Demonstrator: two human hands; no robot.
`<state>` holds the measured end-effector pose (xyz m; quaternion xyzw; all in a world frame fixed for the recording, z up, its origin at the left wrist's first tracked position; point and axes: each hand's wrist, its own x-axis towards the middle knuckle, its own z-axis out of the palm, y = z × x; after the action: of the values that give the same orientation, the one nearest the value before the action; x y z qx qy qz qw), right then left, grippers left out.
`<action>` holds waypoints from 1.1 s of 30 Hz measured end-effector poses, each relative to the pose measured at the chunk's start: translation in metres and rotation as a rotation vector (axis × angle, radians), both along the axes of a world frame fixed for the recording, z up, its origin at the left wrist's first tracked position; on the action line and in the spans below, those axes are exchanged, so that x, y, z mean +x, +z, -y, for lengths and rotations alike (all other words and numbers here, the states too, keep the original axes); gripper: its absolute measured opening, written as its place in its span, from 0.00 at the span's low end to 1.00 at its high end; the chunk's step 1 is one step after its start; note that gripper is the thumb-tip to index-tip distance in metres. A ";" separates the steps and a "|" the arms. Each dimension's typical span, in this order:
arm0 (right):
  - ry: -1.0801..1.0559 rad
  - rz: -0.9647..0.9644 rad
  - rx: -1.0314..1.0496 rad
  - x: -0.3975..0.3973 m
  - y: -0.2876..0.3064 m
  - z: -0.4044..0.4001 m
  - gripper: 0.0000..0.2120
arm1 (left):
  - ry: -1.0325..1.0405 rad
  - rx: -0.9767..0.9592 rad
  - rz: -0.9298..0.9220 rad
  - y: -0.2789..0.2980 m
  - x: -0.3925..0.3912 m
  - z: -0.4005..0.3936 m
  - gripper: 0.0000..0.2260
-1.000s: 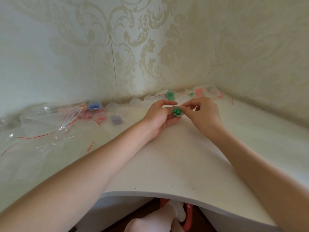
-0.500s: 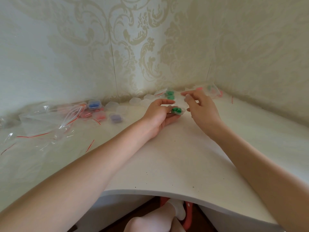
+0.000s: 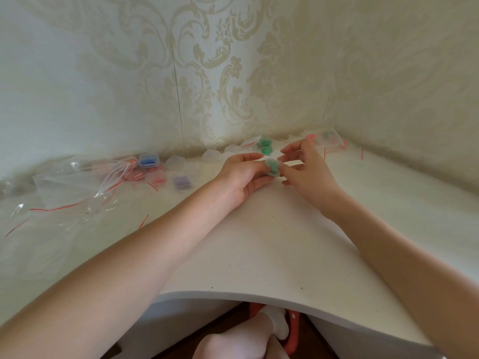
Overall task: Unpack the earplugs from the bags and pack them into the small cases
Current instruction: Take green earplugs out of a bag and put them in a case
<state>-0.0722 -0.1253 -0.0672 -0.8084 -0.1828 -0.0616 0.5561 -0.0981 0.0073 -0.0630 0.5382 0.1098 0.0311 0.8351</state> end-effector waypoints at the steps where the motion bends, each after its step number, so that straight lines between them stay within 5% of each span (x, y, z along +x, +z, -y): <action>1: 0.008 -0.008 0.006 -0.001 0.000 -0.001 0.12 | 0.003 0.008 0.014 0.000 0.000 0.000 0.12; 9: 0.042 -0.157 0.153 -0.001 -0.005 0.001 0.13 | 0.058 0.538 0.158 -0.005 -0.005 0.003 0.11; 14: 0.013 -0.147 0.105 0.000 -0.003 0.004 0.11 | 0.203 1.280 0.349 0.000 -0.016 -0.006 0.07; 18: 0.012 -0.094 -0.014 -0.001 -0.006 0.000 0.10 | 0.183 1.978 -0.043 0.015 -0.025 -0.013 0.17; 22: 0.049 -0.025 -0.086 -0.005 -0.010 -0.001 0.09 | 0.017 2.096 -0.497 0.019 -0.052 -0.020 0.28; 28: 0.097 0.011 -0.055 -0.018 -0.005 -0.015 0.10 | 0.055 2.154 -0.424 0.019 -0.095 -0.043 0.18; 33: 0.238 0.018 -0.069 -0.031 0.007 -0.053 0.08 | 0.262 2.048 -0.284 0.016 -0.096 -0.064 0.21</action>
<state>-0.1033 -0.0727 -0.0605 -0.7991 -0.2845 0.0041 0.5296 -0.1941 0.0708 -0.0466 0.9718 0.1857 0.1360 -0.0515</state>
